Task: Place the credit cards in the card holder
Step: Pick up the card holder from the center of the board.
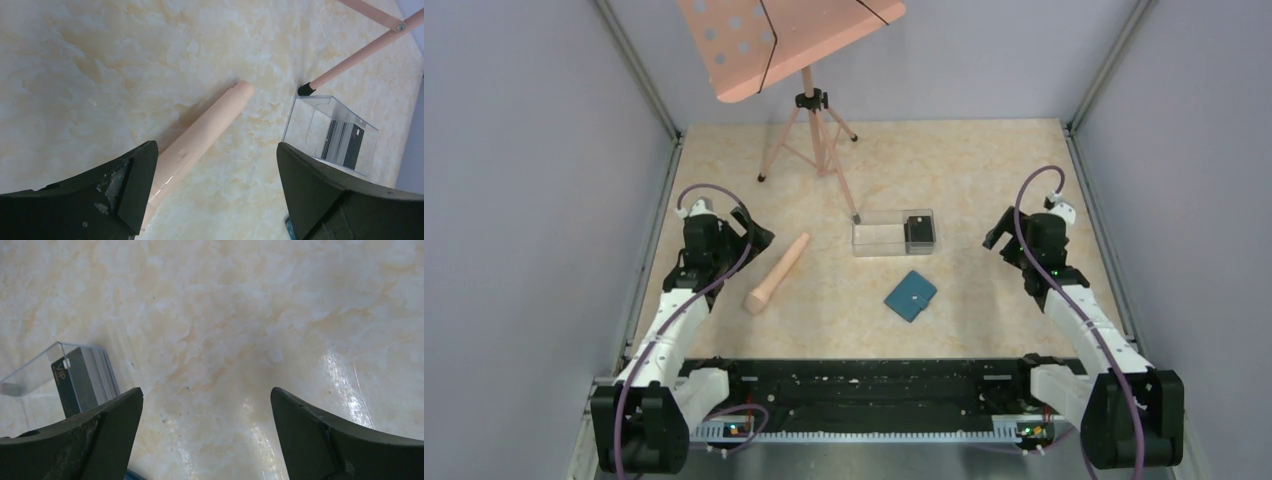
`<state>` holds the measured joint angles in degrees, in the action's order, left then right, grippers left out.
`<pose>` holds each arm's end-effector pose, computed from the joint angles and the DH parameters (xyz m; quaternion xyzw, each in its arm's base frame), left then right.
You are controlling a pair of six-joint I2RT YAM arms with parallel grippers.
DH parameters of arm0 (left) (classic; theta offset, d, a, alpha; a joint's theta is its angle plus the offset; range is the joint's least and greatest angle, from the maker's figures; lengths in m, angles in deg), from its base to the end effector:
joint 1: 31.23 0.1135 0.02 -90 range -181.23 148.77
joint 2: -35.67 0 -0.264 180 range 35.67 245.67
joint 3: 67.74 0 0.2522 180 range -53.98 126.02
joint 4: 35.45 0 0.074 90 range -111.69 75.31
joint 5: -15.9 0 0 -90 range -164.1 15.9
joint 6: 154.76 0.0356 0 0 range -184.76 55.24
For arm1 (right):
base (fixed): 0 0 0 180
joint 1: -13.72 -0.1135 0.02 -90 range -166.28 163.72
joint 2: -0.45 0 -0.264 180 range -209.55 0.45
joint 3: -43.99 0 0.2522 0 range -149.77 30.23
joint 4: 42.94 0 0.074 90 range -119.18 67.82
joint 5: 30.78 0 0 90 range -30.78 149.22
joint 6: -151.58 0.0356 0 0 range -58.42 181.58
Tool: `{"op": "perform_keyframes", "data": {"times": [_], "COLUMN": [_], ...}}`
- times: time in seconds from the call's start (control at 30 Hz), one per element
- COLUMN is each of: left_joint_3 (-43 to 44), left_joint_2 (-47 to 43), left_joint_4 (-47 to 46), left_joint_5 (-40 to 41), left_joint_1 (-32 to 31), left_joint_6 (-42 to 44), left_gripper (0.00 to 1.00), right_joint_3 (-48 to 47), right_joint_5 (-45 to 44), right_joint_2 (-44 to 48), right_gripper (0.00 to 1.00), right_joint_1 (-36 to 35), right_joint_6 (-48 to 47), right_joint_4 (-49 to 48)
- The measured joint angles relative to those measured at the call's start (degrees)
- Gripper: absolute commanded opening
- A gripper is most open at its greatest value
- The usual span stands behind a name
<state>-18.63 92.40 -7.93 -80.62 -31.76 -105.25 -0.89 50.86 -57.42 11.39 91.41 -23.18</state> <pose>0.2145 -0.0060 0.2378 -0.2782 0.8418 -0.2084 0.4131 0.2172 0.0037 0.2213 0.2420 0.8421 0.0709 0.4768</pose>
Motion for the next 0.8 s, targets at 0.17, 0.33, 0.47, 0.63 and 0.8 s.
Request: {"op": "perform_keyframes", "data": {"times": [0.17, 0.33, 0.47, 0.63, 0.8], "left_joint_3": [-0.1, -3.7, -4.3, -0.9, 5.0], "left_joint_2": [0.5, 5.6, 12.4, 18.0, 22.2], "left_joint_4": [-0.4, -9.1, -12.7, -13.5, -13.8], "left_joint_5": [-3.0, -11.9, -14.6, -14.5, -11.9], "left_joint_1": [0.0, -0.7, -5.9, -16.0, -25.3], "left_joint_6": [0.0, -2.2, -4.2, -5.1, -5.1], "left_gripper": [0.99, 0.99, 0.99, 0.99, 0.99], "right_joint_3": [0.5, 0.8, 0.8, 0.8, 0.8], "right_joint_5": [1.1, 3.2, 5.7, 9.7, 15.8], "right_joint_2": [0.0, -0.2, -1.6, -4.3, -6.6], "right_gripper": [0.99, 0.99, 0.99, 0.99, 0.98], "right_joint_1": [0.0, 0.0, 0.0, 0.0, 0.0], "right_joint_6": [0.0, 0.0, 0.0, -0.1, -0.2], "right_joint_4": [2.2, 2.3, 2.3, 2.3, 2.1]}}
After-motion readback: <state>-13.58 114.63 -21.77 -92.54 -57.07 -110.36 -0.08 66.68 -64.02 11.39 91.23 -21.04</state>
